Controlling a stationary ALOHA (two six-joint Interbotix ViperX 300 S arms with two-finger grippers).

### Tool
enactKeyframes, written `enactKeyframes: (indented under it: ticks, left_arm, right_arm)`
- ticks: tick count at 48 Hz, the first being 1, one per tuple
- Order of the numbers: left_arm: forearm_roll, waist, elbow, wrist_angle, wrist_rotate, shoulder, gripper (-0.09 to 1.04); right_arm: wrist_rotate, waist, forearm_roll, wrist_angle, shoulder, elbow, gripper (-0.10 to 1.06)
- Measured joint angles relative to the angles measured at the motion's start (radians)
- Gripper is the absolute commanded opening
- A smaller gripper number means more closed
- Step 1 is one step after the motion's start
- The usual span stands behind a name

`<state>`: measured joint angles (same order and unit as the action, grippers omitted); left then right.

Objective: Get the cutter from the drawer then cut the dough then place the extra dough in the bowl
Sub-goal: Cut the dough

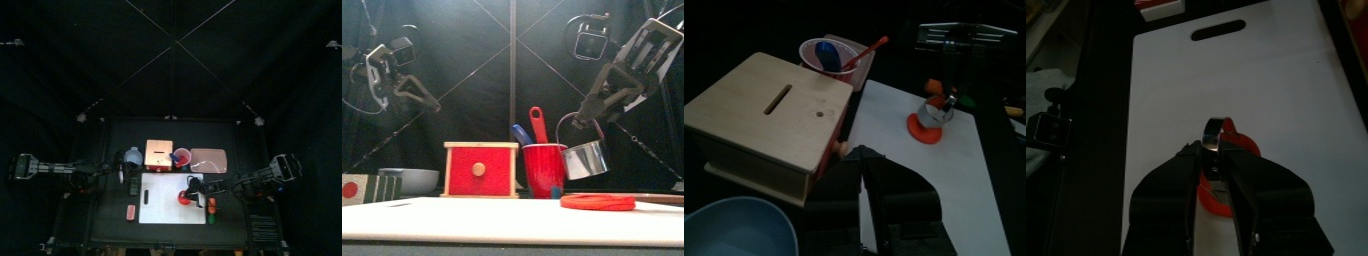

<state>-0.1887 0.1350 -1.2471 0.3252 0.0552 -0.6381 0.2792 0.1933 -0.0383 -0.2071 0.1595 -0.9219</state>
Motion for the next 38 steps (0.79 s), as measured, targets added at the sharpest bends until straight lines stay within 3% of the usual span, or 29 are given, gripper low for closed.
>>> enactKeyframes:
  ticks: [38]
  left_arm:
    - [0.000, -0.002, -0.006, 0.000, -0.002, 0.000, 0.38]
  right_arm:
    - [0.002, 0.002, 0.000, 0.002, -0.044, 0.011, 0.61]
